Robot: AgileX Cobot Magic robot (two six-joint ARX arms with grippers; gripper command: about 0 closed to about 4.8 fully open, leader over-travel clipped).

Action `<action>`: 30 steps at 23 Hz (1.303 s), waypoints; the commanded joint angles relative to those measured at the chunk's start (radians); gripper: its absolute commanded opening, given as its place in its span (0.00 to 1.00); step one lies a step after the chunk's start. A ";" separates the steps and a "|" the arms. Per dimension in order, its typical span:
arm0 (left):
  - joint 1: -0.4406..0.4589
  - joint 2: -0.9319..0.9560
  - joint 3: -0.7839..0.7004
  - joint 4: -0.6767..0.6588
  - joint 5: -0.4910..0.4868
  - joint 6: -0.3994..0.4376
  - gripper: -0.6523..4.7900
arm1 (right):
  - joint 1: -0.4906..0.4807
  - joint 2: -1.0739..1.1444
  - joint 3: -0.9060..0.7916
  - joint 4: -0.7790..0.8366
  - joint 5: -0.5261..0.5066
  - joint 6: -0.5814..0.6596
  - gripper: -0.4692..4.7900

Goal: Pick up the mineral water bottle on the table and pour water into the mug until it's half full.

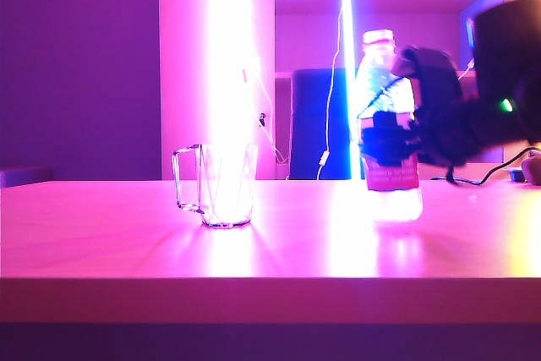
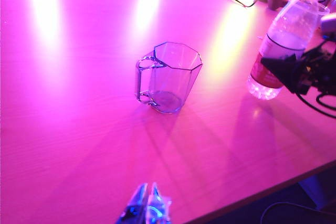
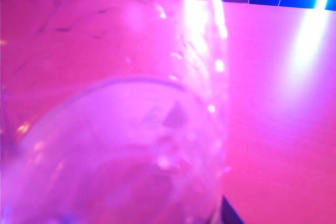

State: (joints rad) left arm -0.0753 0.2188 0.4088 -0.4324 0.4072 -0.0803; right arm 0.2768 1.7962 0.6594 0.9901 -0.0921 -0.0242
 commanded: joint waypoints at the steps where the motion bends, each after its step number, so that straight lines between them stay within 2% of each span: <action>1: -0.001 0.000 0.006 0.000 -0.003 0.001 0.11 | 0.037 -0.056 0.089 -0.194 0.024 -0.181 0.63; 3: 0.000 0.000 0.006 0.001 -0.003 0.001 0.11 | 0.079 -0.067 0.183 -0.398 0.103 -0.294 0.63; 6: 0.000 0.000 0.006 0.006 -0.003 0.001 0.11 | 0.158 -0.059 0.351 -0.692 0.279 -0.465 0.63; 9: 0.000 0.000 0.006 0.008 -0.004 0.001 0.11 | 0.193 -0.056 0.427 -0.764 0.360 -0.549 0.63; 12: 0.000 0.000 0.006 0.012 -0.054 0.001 0.11 | 0.206 -0.056 0.483 -0.854 0.439 -0.682 0.63; 16: 0.000 0.000 0.006 0.015 -0.082 0.001 0.11 | 0.206 -0.056 0.510 -0.885 0.516 -0.826 0.63; 22: 0.000 0.000 0.006 0.018 -0.083 0.002 0.11 | 0.206 -0.056 0.511 -0.856 0.547 -1.012 0.63; 30: 0.000 0.000 0.006 0.030 -0.127 0.002 0.11 | 0.219 0.025 0.617 -0.879 0.595 -1.087 0.63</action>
State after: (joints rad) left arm -0.0753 0.2180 0.4091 -0.4152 0.2829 -0.0799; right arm 0.4862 1.8256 1.2667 0.0875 0.4908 -1.0794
